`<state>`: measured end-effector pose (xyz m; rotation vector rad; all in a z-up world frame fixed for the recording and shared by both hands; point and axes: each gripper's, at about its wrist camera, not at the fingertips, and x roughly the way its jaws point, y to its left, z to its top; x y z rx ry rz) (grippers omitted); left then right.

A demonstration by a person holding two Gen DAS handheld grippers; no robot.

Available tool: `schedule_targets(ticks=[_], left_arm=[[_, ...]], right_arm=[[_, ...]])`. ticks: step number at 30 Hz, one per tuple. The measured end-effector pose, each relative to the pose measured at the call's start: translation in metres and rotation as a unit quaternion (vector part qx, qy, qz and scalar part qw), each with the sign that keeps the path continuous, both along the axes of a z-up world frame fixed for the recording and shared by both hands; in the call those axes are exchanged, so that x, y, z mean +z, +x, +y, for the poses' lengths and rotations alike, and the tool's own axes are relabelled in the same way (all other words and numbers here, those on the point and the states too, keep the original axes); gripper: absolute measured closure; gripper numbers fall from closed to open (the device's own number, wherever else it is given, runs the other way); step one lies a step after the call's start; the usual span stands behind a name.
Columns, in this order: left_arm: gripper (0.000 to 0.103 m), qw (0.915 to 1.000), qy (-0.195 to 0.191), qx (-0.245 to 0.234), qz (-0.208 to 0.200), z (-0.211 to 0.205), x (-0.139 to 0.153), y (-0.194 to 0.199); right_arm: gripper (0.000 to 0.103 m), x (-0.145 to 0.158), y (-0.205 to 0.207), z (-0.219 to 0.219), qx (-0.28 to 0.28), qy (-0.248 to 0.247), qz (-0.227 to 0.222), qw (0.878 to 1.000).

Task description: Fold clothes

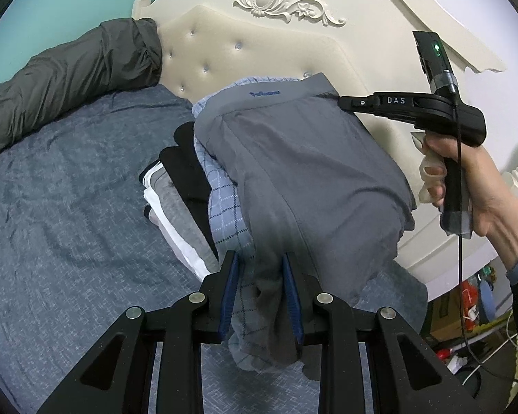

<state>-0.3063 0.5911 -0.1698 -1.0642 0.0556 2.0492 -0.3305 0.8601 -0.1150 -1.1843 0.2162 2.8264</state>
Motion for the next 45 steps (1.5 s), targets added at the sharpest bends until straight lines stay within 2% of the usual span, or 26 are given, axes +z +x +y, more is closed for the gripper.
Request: schedule_targets(ticks=[8, 11, 15, 16, 17, 19, 22, 25, 28, 34, 37, 41, 45], left_arm=[[0.075, 1.0000, 0.000, 0.003, -0.002, 0.000, -0.002, -0.004], [0.075, 1.0000, -0.003, 0.004, 0.000, 0.001, -0.002, -0.003], [0.076, 1.0000, -0.004, 0.005, 0.000, 0.001, -0.003, -0.002], [0.076, 1.0000, -0.004, 0.005, -0.001, 0.001, -0.003, -0.001], [0.076, 1.0000, -0.005, 0.005, 0.000, 0.001, -0.003, 0.000], [0.076, 1.0000, -0.006, 0.006, 0.000, 0.000, -0.002, 0.003], [0.076, 1.0000, -0.007, 0.007, -0.001, -0.001, -0.001, 0.004], [0.076, 0.9999, -0.007, 0.008, -0.002, -0.004, 0.001, 0.005], [0.076, 0.9999, -0.007, 0.009, -0.002, -0.006, 0.001, 0.007], [0.076, 0.9999, -0.009, 0.010, -0.003, -0.008, 0.001, 0.009], [0.076, 0.9999, -0.007, 0.012, -0.005, -0.008, 0.000, 0.008], [0.076, 0.9999, -0.006, 0.013, -0.007, -0.007, -0.001, 0.007], [0.076, 0.9999, -0.007, 0.013, -0.008, -0.007, 0.000, 0.007]], right_arm=[[0.102, -0.010, -0.004, 0.006, -0.016, 0.014, -0.015, 1.000], [0.102, -0.013, -0.002, 0.006, -0.007, -0.002, -0.017, 1.000], [0.101, 0.001, 0.010, 0.000, -0.010, -0.004, 0.016, 1.000], [0.097, 0.006, 0.016, -0.001, -0.013, 0.000, 0.026, 1.000], [0.089, 0.012, 0.022, -0.002, -0.017, 0.005, 0.036, 0.999], [0.086, 0.022, 0.033, -0.004, -0.025, 0.014, 0.056, 0.998], [0.086, 0.027, 0.055, -0.013, 0.018, -0.029, 0.073, 0.997], [0.086, 0.016, 0.073, -0.033, 0.051, -0.011, 0.055, 0.997], [0.085, -0.002, 0.083, -0.030, 0.041, -0.027, 0.027, 0.998], [0.085, -0.008, 0.098, -0.005, 0.015, -0.066, 0.034, 0.997], [0.085, -0.008, 0.103, -0.004, 0.021, -0.072, 0.031, 0.997], [0.085, -0.014, 0.101, -0.010, 0.027, -0.068, 0.005, 0.997], [0.085, -0.018, 0.100, -0.010, 0.028, -0.069, 0.006, 0.997]])
